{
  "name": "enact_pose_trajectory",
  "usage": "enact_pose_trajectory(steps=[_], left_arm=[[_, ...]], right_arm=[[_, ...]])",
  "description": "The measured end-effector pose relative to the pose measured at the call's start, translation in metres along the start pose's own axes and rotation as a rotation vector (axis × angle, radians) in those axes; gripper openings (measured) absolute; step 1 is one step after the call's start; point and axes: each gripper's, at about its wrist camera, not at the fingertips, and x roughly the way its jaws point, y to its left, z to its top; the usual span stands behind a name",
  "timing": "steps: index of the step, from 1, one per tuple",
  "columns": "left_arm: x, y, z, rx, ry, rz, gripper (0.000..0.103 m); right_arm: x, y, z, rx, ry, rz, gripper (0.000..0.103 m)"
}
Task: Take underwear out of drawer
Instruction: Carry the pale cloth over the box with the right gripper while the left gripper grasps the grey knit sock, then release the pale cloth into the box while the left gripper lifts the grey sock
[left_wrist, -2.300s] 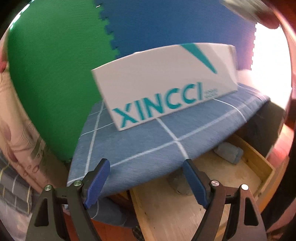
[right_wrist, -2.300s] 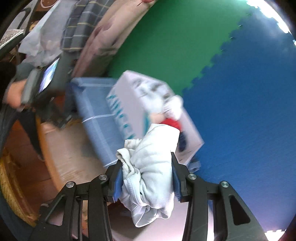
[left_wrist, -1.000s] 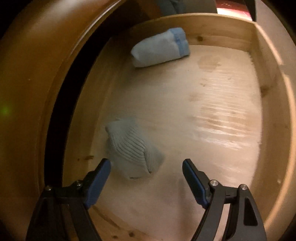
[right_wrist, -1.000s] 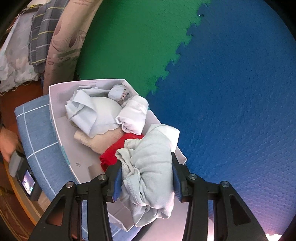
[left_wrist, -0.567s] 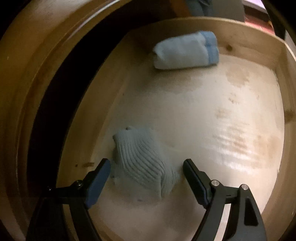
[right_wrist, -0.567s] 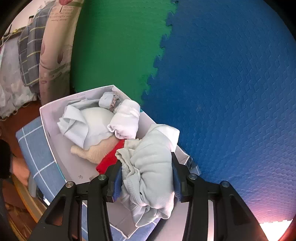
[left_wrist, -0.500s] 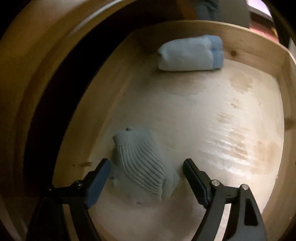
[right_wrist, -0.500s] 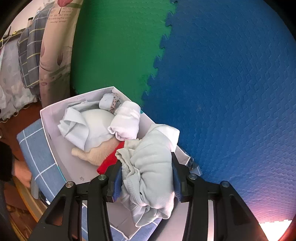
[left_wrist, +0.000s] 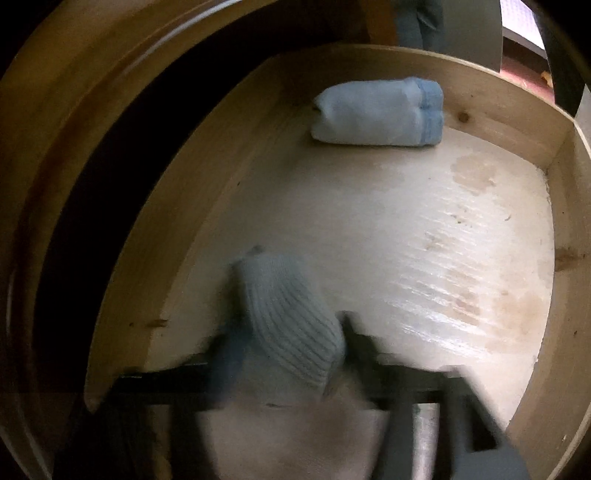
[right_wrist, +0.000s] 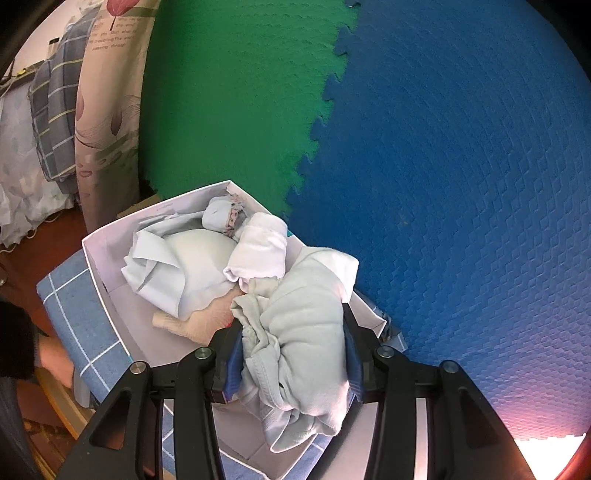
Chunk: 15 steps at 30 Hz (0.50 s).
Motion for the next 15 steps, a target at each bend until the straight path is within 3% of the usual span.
enact_pose_trajectory(steps=[4,10,15], left_arm=[[-0.014,-0.019,-0.008,0.069,-0.047,0.005,0.03],[-0.04,-0.046,-0.03,0.187,-0.057,0.011,0.027],[-0.057,-0.029,-0.034,0.114,-0.051,0.043,0.027]], right_arm=[[-0.001,0.003,-0.006,-0.011,0.018,-0.013,0.042],[0.006,0.005,-0.018,-0.004,0.044,-0.019,0.042],[0.016,0.005,-0.02,0.016,0.064,-0.03,0.042]])
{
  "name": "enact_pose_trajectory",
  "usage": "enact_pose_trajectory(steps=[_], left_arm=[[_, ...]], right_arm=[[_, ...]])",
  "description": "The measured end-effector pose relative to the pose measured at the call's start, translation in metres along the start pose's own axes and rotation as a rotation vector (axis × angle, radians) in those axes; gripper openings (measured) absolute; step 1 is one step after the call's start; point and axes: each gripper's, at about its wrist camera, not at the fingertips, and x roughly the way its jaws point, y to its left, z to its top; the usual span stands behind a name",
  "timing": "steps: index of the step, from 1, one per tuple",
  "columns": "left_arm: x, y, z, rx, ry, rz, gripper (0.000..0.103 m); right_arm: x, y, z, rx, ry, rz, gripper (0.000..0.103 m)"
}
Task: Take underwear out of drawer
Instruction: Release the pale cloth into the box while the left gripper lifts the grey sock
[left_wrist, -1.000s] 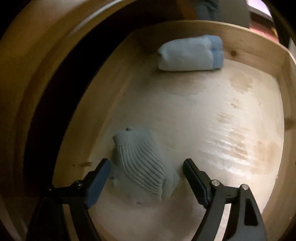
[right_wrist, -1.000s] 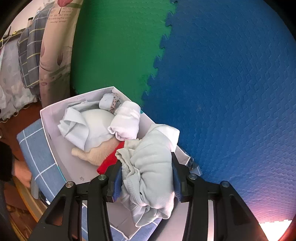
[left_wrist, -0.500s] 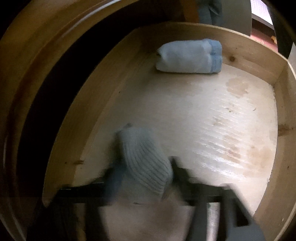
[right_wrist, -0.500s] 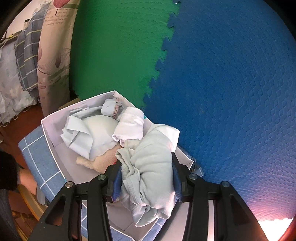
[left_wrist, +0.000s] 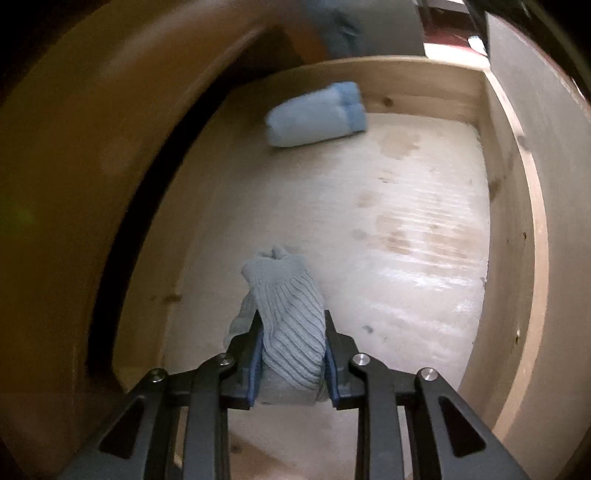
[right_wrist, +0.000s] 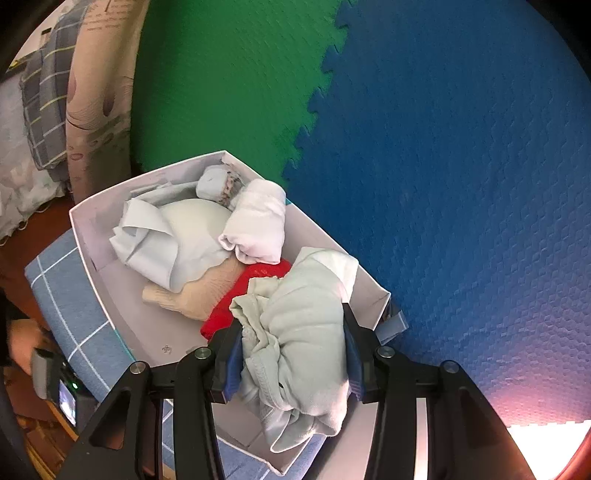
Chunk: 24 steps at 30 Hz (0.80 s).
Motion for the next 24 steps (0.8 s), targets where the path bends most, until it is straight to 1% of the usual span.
enact_pose_trajectory(steps=[3,5,9,11,14,18,24], left_arm=[[-0.011,0.004,0.002,-0.03,0.01,0.027,0.027],[-0.028,0.013,0.002,-0.091,-0.01,0.024,0.027],[-0.054,0.02,-0.003,-0.155,-0.045,0.048,0.027],[-0.065,0.018,-0.007,-0.181,-0.064,0.059,0.027],[-0.082,0.022,-0.003,-0.22,-0.091,0.071,0.027],[-0.094,0.029,-0.006,-0.262,-0.118,0.095,0.027],[-0.104,0.033,-0.008,-0.297,-0.142,0.118,0.027]], right_arm=[[-0.001,-0.002,0.004,0.026,-0.007,-0.006,0.042],[-0.004,-0.006,0.009,0.056,-0.017,0.0,0.042],[-0.009,-0.014,0.022,0.103,-0.02,0.002,0.042],[-0.011,-0.017,0.028,0.116,-0.012,-0.024,0.042],[-0.012,-0.021,0.032,0.163,-0.001,-0.028,0.042],[-0.007,-0.022,0.031,0.211,0.019,-0.032,0.043],[0.011,-0.013,0.024,0.208,0.071,-0.055,0.043]])
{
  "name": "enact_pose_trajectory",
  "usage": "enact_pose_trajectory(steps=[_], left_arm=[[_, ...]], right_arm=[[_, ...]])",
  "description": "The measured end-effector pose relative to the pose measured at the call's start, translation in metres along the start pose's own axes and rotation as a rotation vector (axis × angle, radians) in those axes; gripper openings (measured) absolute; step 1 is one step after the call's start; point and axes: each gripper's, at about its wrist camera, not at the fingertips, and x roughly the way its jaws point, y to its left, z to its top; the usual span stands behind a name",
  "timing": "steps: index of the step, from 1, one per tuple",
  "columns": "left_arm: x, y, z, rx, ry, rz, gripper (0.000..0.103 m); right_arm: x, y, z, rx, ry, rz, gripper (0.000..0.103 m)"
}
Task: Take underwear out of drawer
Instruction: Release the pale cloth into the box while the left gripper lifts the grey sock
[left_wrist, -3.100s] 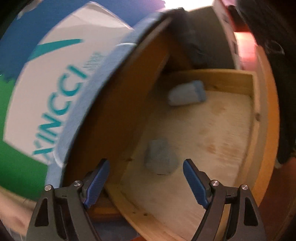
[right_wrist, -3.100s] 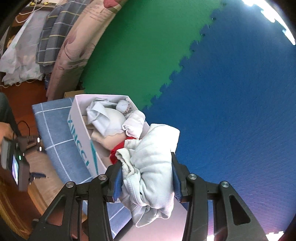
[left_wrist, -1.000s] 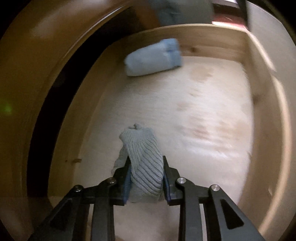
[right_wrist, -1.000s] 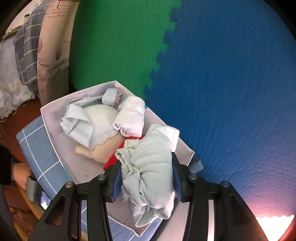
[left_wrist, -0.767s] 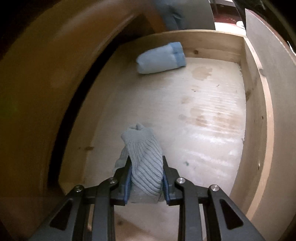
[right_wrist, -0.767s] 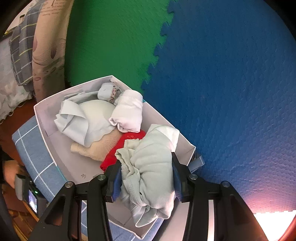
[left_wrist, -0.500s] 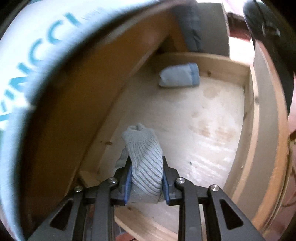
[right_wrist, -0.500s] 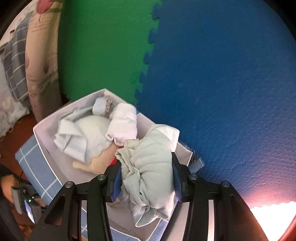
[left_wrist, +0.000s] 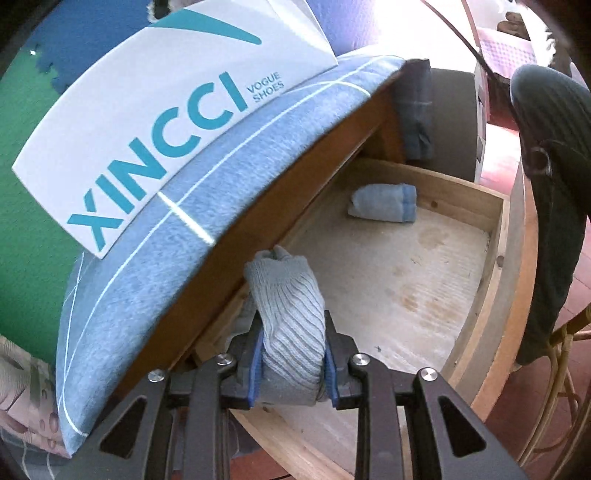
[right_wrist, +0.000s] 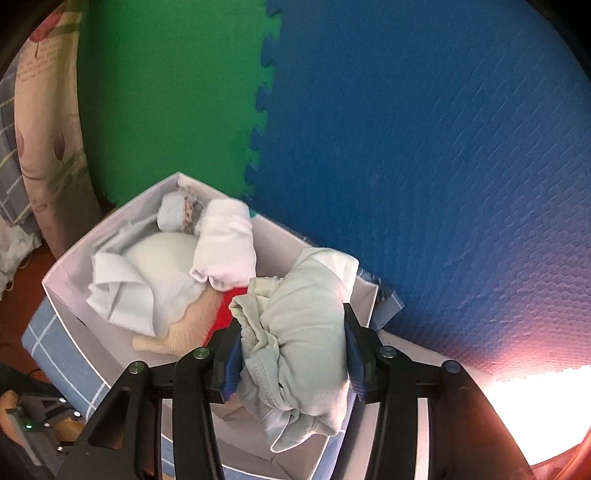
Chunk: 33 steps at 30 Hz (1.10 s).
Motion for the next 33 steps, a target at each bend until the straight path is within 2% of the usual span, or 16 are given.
enact_pose_trajectory(steps=[7,11,13,15,16,23,28,33], left_arm=[[-0.014,-0.002,-0.001,-0.03,-0.028,0.004,0.027],[-0.025,0.001,-0.002,-0.044,-0.031,0.011,0.027],[-0.028,0.004,-0.004,-0.057,-0.028,0.017,0.027],[-0.028,0.005,-0.003,-0.066,-0.027,0.022,0.027],[-0.029,0.006,-0.004,-0.075,-0.027,0.027,0.027],[-0.031,0.011,-0.002,-0.125,-0.029,0.049,0.027],[-0.035,0.011,-0.003,-0.165,-0.03,0.072,0.027],[-0.044,0.009,-0.003,-0.173,-0.041,0.132,0.027]], right_arm=[[0.01,-0.004,-0.006,0.043,0.019,-0.018,0.045],[0.015,0.002,-0.007,0.034,0.025,-0.031,0.051],[0.015,0.003,-0.008,0.035,0.016,-0.042,0.057],[0.014,0.004,-0.008,0.048,0.004,-0.05,0.077],[0.012,0.003,-0.008,0.059,-0.007,-0.049,0.08],[-0.019,0.006,-0.016,0.075,-0.102,-0.065,0.081],[-0.043,0.002,-0.03,0.115,-0.174,-0.093,0.087],[-0.055,-0.007,-0.047,0.169,-0.204,-0.09,0.089]])
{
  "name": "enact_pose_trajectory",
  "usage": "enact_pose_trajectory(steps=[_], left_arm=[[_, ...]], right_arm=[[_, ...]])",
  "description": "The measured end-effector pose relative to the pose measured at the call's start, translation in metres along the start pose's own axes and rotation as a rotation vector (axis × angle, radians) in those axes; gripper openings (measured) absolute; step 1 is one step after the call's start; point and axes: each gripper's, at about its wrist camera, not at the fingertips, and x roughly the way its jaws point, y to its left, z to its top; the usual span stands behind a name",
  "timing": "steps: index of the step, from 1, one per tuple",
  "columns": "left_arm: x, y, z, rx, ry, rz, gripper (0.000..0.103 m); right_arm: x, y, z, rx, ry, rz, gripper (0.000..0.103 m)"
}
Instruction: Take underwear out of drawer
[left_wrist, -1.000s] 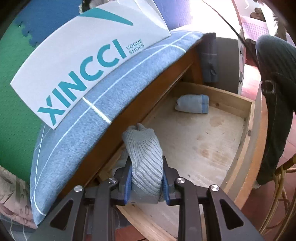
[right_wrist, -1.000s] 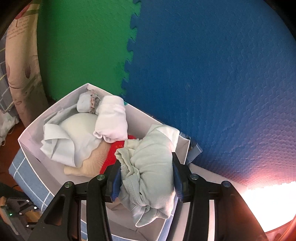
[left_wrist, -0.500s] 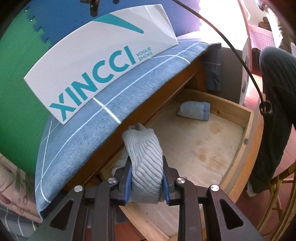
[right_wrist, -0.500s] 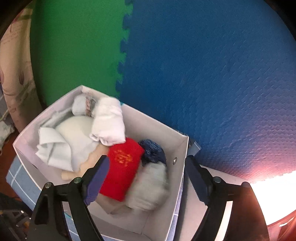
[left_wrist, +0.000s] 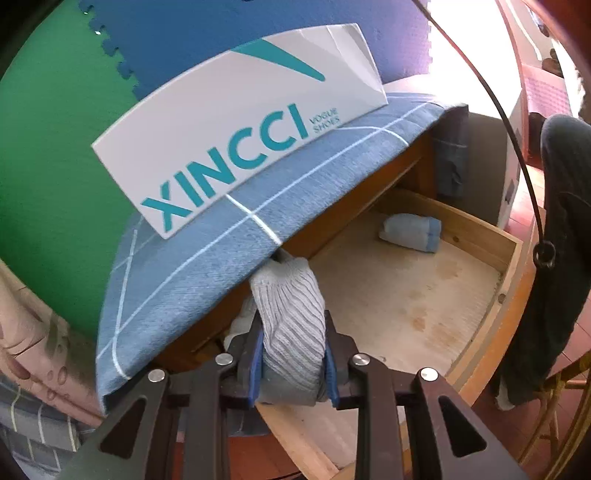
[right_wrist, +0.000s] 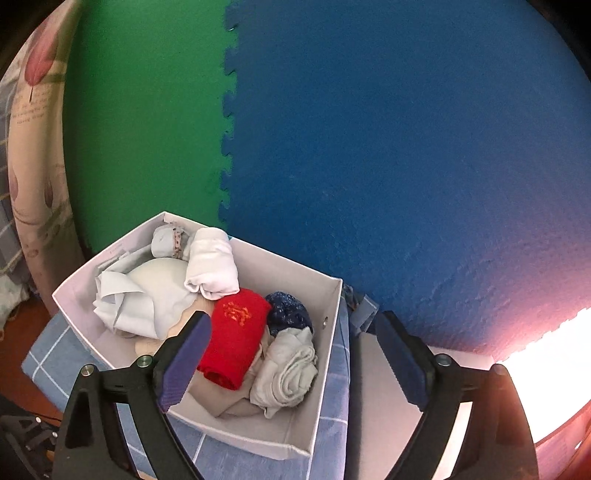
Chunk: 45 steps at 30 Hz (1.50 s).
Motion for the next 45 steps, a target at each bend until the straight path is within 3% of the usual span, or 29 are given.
enact_pose_trajectory(steps=[14,16,24,27,28,29,31,34,36,38,39,41,43,45], left_arm=[[-0.089,0.036,0.056,-0.185,-0.175,0.096,0.023],[-0.102,0.04,0.07,-0.181,-0.204,0.116,0.008],[-0.136,0.043,0.104,-0.153,-0.275,0.114,0.008],[-0.117,0.045,0.097,-0.166,-0.18,0.029,0.01],[-0.107,0.041,0.089,-0.156,-0.142,0.01,0.021],[-0.097,0.036,0.082,-0.132,-0.114,-0.02,0.05],[-0.06,0.013,0.059,0.002,0.007,-0.106,0.083],[-0.013,-0.012,0.028,0.188,0.099,-0.176,0.083],[0.023,-0.018,0.007,0.273,0.177,-0.27,0.083],[0.054,-0.02,-0.006,0.314,0.26,-0.292,0.083],[0.069,-0.019,-0.011,0.315,0.291,-0.304,0.083],[0.097,-0.009,-0.013,0.2,0.359,-0.423,0.083],[0.105,-0.004,-0.009,0.162,0.353,-0.445,0.083],[0.108,-0.006,-0.011,0.184,0.36,-0.443,0.081]], right_arm=[[-0.028,-0.044,-0.039,0.189,-0.06,-0.005,0.092],[-0.03,-0.049,-0.043,0.203,-0.065,-0.006,0.092],[-0.033,-0.064,-0.058,0.272,-0.062,0.027,0.092],[-0.039,-0.067,-0.072,0.286,-0.064,0.039,0.094],[-0.04,-0.067,-0.077,0.288,-0.058,0.049,0.094],[-0.041,-0.066,-0.084,0.283,-0.054,0.06,0.094],[-0.044,-0.061,-0.097,0.258,-0.052,0.065,0.094],[-0.046,-0.054,-0.113,0.236,-0.042,0.113,0.094],[-0.05,-0.048,-0.12,0.217,-0.038,0.11,0.094],[-0.054,-0.041,-0.126,0.188,-0.035,0.129,0.094],[-0.057,-0.038,-0.128,0.174,-0.034,0.127,0.094],[-0.062,-0.031,-0.13,0.151,-0.038,0.127,0.094],[-0.066,-0.023,-0.132,0.13,-0.043,0.146,0.094],[-0.068,-0.014,-0.134,0.102,-0.043,0.152,0.094]])
